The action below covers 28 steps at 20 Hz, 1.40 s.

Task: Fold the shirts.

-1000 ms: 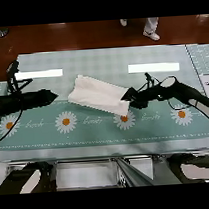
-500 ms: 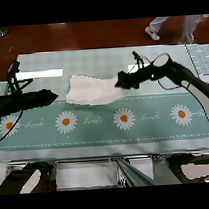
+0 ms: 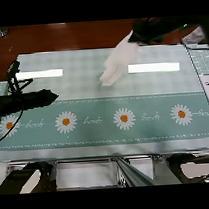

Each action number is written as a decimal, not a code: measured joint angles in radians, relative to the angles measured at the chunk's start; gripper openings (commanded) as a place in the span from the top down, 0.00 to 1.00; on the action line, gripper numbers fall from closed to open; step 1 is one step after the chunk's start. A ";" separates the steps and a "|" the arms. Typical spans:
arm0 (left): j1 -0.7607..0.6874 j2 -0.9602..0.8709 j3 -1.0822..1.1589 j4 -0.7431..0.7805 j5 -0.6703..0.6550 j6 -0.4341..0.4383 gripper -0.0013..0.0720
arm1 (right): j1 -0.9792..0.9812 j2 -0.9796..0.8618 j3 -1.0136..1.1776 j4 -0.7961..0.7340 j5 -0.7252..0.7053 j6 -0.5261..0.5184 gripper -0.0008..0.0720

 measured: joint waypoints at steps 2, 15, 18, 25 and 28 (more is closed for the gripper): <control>0.000 0.000 0.000 0.000 -0.001 0.000 0.95 | -0.064 0.029 0.047 -0.020 0.045 0.025 0.95; 0.000 0.000 0.000 0.000 0.011 0.000 0.95 | -0.583 0.344 -0.064 -0.277 0.443 0.142 0.95; 0.000 0.000 0.000 0.000 0.023 0.000 0.95 | -0.711 0.483 -0.242 -0.369 0.495 0.134 0.95; 0.000 0.000 0.000 0.000 0.063 0.000 0.95 | -1.004 0.890 -0.789 -0.705 0.526 0.146 0.45; 0.000 -0.001 0.000 0.000 0.067 0.000 0.95 | -1.086 1.006 -0.975 -0.826 0.505 0.145 0.13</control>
